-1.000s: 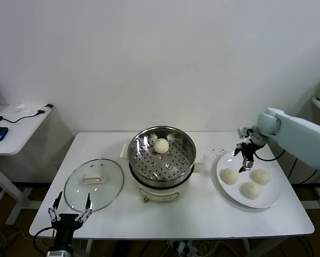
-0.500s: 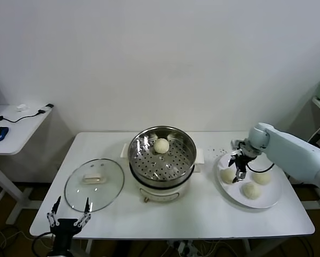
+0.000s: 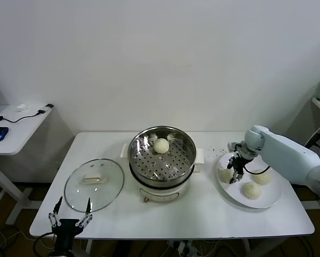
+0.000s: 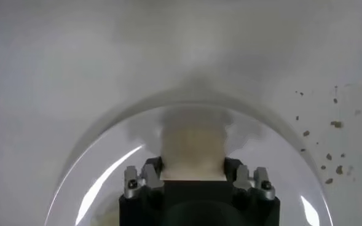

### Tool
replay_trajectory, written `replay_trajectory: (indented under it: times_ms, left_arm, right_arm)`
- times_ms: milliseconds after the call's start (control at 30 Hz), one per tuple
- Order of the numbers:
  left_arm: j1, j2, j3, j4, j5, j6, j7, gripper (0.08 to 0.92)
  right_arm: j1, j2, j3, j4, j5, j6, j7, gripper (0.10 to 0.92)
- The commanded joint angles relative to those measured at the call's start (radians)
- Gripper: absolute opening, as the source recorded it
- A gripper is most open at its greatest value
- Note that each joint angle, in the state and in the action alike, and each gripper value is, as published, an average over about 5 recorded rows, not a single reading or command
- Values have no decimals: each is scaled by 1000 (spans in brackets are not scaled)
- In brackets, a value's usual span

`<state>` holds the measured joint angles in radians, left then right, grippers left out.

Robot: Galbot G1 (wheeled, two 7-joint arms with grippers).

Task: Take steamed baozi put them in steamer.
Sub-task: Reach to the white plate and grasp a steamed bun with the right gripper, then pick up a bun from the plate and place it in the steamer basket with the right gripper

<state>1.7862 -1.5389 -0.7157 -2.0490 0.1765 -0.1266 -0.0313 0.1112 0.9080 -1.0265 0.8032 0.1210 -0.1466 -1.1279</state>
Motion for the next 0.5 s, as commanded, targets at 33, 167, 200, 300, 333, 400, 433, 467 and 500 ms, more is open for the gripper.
replay_trajectory:
  times_ms: [33,167,200,300,333,400,433,467,500]
  left_arm:
    - [5,2,-1,3,2,-5,0,823]
    - [10,3,-1,5,0,-8,0,823]
    - [11,3,-1,5,0,-8,0,823]
    - [13,4,-1,2,-2,-8,0,823]
    - [12,4,-1,2,-2,-7,0,823]
    - [8,4,0,1,-2,-6,1,823]
    - [6,3,1,1,-2,-6,1,823]
    - [4,3,3,1,-2,-6,2,823]
    - [3,3,5,0,-1,-6,3,823]
  right_arm:
    - [13,-2,-5,-2,4,1,-5,585]
    - [63,-20,-36,20,43,-3,-6,566]
    - [90,-26,-54,27,64,-6,-5,563]
    - [198,-39,-135,45,148,-17,-2,556]
    - [243,-39,-169,48,184,-20,-2,554]
    - [331,-33,-244,51,263,-23,-3,552]
    - [382,-26,-287,52,311,-25,-3,552]
    - [430,-16,-326,52,356,-29,-4,552]
    - [481,-2,-368,52,405,-32,-3,552]
